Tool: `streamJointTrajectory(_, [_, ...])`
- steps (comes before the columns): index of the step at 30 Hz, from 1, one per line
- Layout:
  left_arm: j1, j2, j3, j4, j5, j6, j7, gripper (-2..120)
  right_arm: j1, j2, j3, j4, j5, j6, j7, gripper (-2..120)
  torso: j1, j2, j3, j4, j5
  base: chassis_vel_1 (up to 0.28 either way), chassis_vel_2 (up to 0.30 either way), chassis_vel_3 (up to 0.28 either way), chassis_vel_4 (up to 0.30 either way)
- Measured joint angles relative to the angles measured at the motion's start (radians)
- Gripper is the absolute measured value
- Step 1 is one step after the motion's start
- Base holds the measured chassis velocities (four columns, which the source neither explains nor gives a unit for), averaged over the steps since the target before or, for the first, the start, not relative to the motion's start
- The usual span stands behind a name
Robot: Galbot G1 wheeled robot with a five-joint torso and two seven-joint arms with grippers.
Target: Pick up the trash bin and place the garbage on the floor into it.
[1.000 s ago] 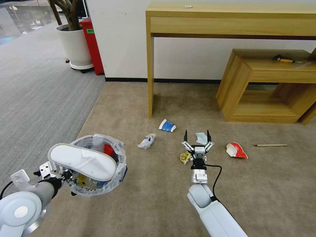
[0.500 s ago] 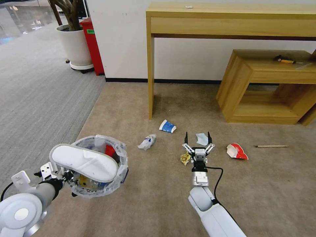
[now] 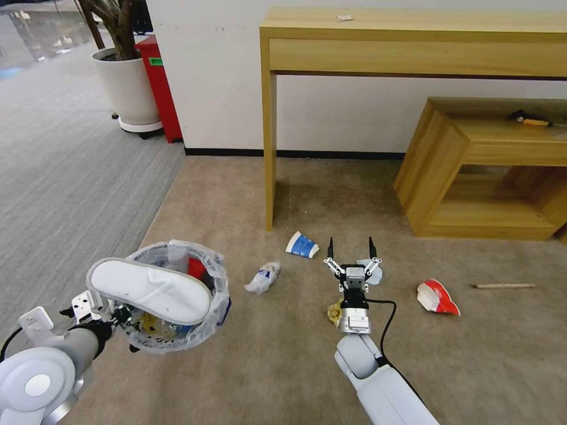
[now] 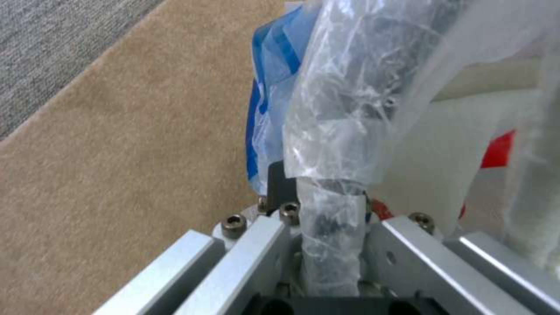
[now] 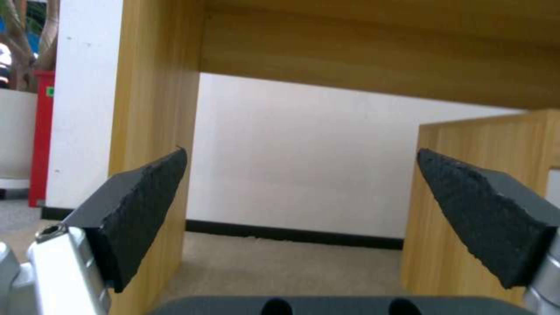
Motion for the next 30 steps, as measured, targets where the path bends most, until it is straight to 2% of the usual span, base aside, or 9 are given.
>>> streamJointTrajectory(4, [-0.001, 0.0, 0.002, 0.003, 0.0, 0.0, 0.0, 0, 0.0, -0.008, -0.043, 0.007, 0.057, -0.026, 0.012, 100, 0.0, 0.0, 0.0, 0.0001, 0.0, -0.013, -0.001, 0.002, -0.007])
streamJointTrajectory(10, [0.0, 0.001, 0.002, 0.005, 0.0, -0.001, 0.0, 0, -0.001, -0.039, -0.143, 0.03, 0.215, -0.154, 0.035, 100, -0.001, 0.0, 0.0, 0.0, 0.0, 0.0, 0.0, 0.0, 0.0])
streamJointTrajectory(11, [0.003, 0.002, 0.0, 0.006, 0.0, -0.001, 0.0, 0, 0.035, -0.08, -0.242, 0.034, 0.358, -0.25, 0.067, 100, -0.001, 0.0, 0.0, 0.0, 0.0002, 0.0, 0.0, 0.0, 0.0])
streamJointTrajectory(13, [0.003, 0.002, 0.0, 0.006, 0.0, -0.001, 0.0, 0, 0.059, -0.1, -0.28, 0.033, 0.414, -0.28, 0.083, 100, -0.001, 0.0, 0.0, 0.0001, 0.0, 0.0, 0.0, 0.0, 0.0])
streamJointTrajectory(15, [0.004, 0.002, 0.0, 0.006, 0.001, -0.002, 0.0, 0, 0.127, -0.172, -0.383, 0.03, 0.568, -0.336, 0.089, 100, -0.001, 0.0, 0.0, 0.0002, 0.0002, 0.0, 0.0, 0.0, 0.0])
streamJointTrajectory(18, [0.004, -0.002, 0.0, 0.008, 0.004, -0.002, -0.001, 0, 0.189, -0.229, -0.448, 0.023, 0.632, -0.359, 0.072, 100, -0.001, 0.0, 0.0, 0.0, -0.0001, 0.0, 0.0, 0.0, 0.0])
streamJointTrajectory(22, [0.004, -0.013, 0.003, 0.013, 0.015, -0.002, -0.001, 0, 0.264, -0.247, -0.507, 0.005, 0.664, -0.366, 0.065, 100, 0.0, 0.0, 0.0, 0.0001, 0.0001, 0.0, 0.0, 0.0, 0.0])
streamJointTrajectory(27, [0.005, -0.016, 0.003, 0.017, 0.022, -0.002, -0.001, 0, 0.291, -0.266, -0.534, 0.022, 0.694, -0.363, 0.07, 100, -0.001, 0.0, 0.0, 0.0004, 0.0002, 0.0, 0.0, 0.0, 0.0])
streamJointTrajectory(30, [0.004, -0.013, 0.001, 0.022, 0.023, -0.002, -0.001, 0, 0.288, -0.319, -0.551, 0.058, 0.708, -0.371, 0.087, 100, 0.0, 0.0, 0.0, 0.0003, 0.0003, 0.0, 0.0, 0.0, 0.0])
